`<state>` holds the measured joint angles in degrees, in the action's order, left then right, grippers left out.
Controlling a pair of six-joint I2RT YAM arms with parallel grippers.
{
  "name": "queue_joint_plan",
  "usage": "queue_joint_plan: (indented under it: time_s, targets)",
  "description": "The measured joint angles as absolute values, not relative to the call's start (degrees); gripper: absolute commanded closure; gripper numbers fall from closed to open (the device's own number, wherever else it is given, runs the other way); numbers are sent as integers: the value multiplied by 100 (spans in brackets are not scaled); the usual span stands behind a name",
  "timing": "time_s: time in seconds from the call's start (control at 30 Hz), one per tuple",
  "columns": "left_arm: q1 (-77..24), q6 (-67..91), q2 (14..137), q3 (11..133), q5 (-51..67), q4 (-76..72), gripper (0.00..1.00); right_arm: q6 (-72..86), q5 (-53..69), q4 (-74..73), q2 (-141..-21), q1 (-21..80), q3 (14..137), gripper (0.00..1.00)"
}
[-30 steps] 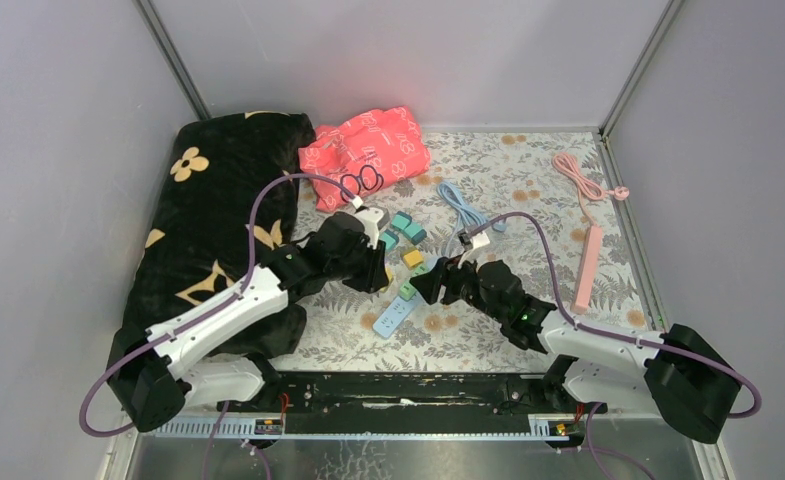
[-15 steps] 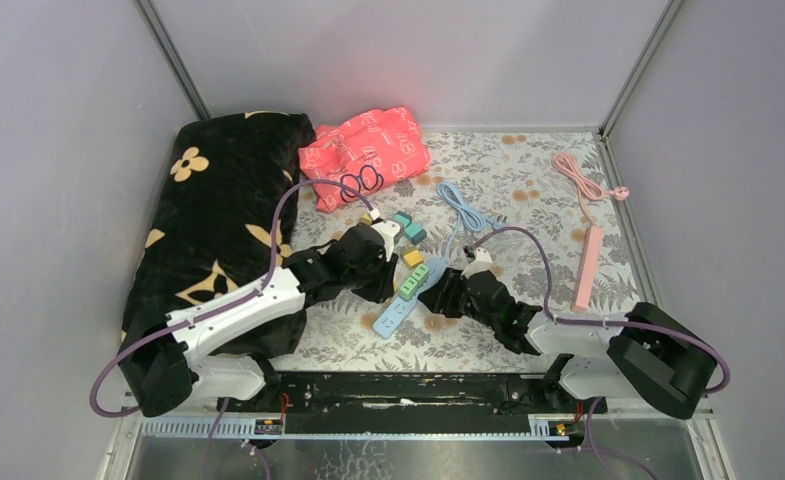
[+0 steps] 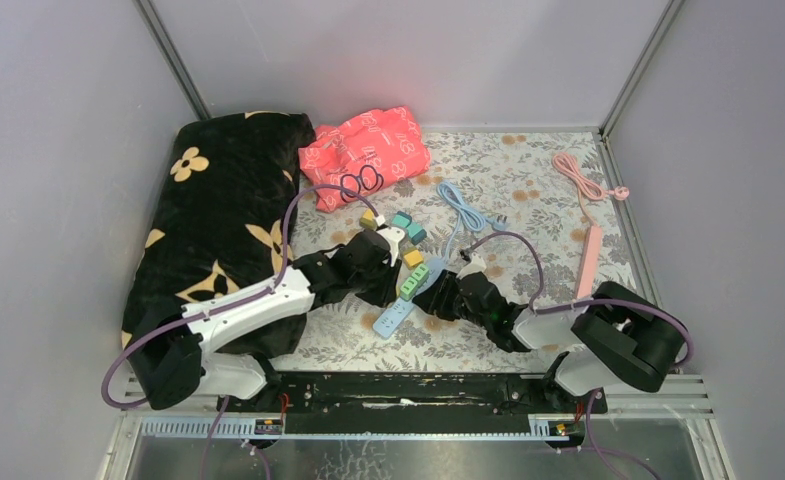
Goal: Insert the plug
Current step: Insert the plug into the socket.
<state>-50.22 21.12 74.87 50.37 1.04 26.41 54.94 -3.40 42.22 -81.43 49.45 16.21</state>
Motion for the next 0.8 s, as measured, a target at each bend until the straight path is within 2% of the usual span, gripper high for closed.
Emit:
queue_joint_plan:
  time_s: [0.27, 0.8]
  targets:
    - [-5076, 2110, 7671, 4967, 108, 2488, 100, 5802, -185, 4665, -8650, 4945, 1621, 60]
    - [-5162, 2104, 7850, 4797, 104, 2147, 100, 5920, -213, 4534, -8562, 4945, 1623, 65]
